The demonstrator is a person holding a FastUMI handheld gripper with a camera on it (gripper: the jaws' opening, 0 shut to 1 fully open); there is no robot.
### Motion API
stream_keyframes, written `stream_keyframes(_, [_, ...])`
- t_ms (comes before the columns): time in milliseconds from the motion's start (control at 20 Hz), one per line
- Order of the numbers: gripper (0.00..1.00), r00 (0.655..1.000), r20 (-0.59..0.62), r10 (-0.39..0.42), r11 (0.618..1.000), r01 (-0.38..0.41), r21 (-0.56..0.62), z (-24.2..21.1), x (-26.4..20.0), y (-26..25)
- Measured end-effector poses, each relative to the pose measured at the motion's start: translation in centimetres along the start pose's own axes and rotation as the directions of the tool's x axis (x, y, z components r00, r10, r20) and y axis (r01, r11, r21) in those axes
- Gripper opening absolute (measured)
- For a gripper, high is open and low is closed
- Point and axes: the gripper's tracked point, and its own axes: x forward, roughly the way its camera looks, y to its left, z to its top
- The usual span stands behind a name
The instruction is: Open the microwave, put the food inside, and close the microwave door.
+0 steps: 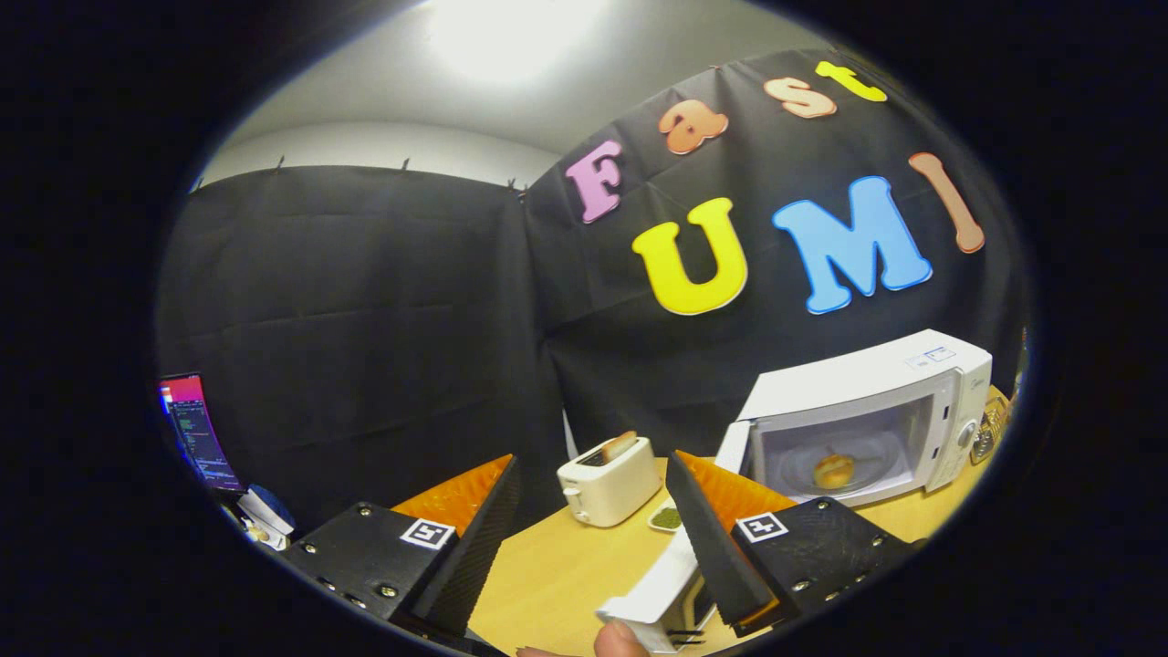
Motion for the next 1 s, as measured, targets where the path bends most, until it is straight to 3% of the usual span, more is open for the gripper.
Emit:
stream_keyframes(150, [0.96, 0.998, -0.016, 0.068, 0.992, -0.069, -0.105, -2.5, 0.0, 4.7])
stream_keyframes(300, [0.96, 0.995, -0.043, 0.095, 0.991, -0.098, -0.091, -6.0, -0.1, 6.5])
stream_keyframes(600, [0.88, 0.992, -0.1, 0.072, 0.987, -0.085, -0.135, -12.2, 1.1, 6.2])
stream_keyframes(700, [0.71, 0.994, -0.101, 0.033, 0.989, -0.048, -0.141, -14.0, 1.2, 5.1])
stream_keyframes(850, [0.33, 0.992, -0.118, -0.054, 0.987, 0.035, -0.156, -16.5, 1.2, 2.2])
stream_keyframes(900, [0.32, 0.987, -0.137, -0.09, 0.987, 0.07, -0.144, -17.4, 0.8, 0.9])
stream_keyframes(950, [0.13, 0.985, -0.153, -0.082, 0.99, 0.062, -0.125, -18.0, 0.9, 0.6])
stream_keyframes(1000, [0.11, 0.981, -0.164, -0.101, 0.99, 0.083, -0.112, -18.3, 0.9, -0.4])
